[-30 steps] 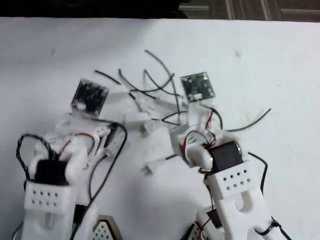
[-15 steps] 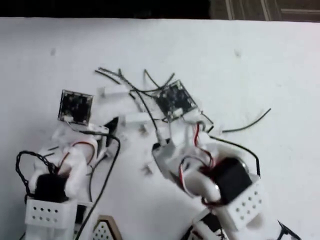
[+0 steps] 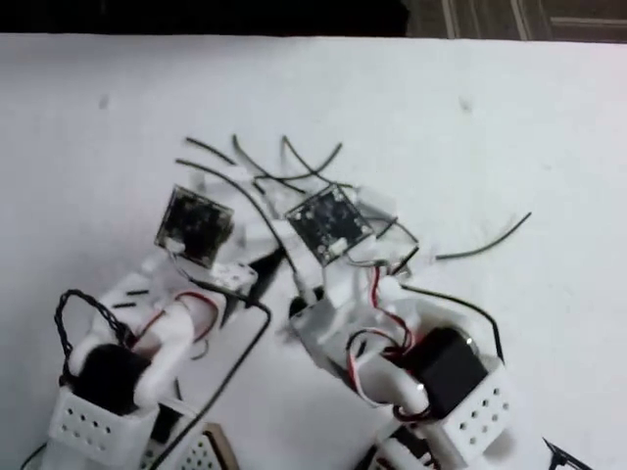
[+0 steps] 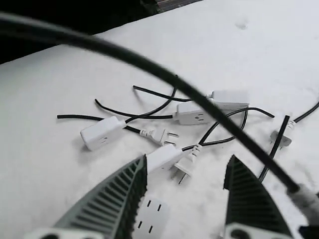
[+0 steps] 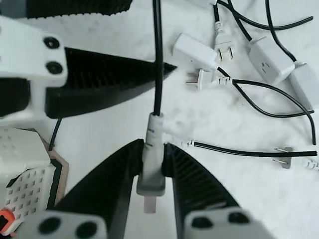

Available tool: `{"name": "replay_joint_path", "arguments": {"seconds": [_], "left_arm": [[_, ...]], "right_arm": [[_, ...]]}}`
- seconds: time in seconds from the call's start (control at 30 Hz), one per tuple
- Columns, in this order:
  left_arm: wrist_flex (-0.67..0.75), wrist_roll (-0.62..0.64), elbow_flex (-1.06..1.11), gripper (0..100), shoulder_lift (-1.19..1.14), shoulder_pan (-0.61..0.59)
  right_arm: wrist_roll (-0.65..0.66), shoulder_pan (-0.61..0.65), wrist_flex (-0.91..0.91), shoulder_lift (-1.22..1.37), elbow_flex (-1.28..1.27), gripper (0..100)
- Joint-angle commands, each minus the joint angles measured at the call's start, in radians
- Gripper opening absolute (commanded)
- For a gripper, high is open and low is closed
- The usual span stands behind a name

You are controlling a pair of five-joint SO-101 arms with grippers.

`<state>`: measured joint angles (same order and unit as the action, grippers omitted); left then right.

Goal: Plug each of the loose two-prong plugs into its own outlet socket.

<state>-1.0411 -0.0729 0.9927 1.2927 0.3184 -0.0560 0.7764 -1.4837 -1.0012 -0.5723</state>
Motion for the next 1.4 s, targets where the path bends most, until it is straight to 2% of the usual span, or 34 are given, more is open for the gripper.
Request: {"name": "replay_joint_path", "arguments": {"seconds": [0.0,0.2,0.37,0.57,0.77,0.9,1.2,1.37], "left_arm": [[-0.04,0.014,-0.08,26,0.016,0.05],[-0.141,0.008,-0.157,26,0.016,0.134],[-0.176,0.005,-0.164,26,0.016,0.14],[-0.178,-0.063,-0.164,26,0.016,0.157],[-0.178,-0.068,-0.164,26,0.016,0.249],[-0.178,-0.127,-0.164,26,0.016,0.288],[-0.178,-0.137,-0.164,26,0.016,0.303],[-0.206,-0.229,-0.16,26,0.016,0.377]], "right_arm": [[0.005,0.005,0.051,-0.008,-0.015,1.7],[0.005,0.004,0.125,-0.008,-0.098,1.7],[0.005,0.004,0.153,-0.008,-0.112,1.7],[0.005,0.002,0.16,-0.007,-0.112,1.7],[0.005,0.002,0.162,-0.007,-0.129,1.7],[0.005,0.002,0.189,-0.016,-0.186,1.7],[0.005,0.002,0.202,-0.016,-0.219,1.7],[0.005,0.002,0.202,-0.016,-0.221,1.7]]}}
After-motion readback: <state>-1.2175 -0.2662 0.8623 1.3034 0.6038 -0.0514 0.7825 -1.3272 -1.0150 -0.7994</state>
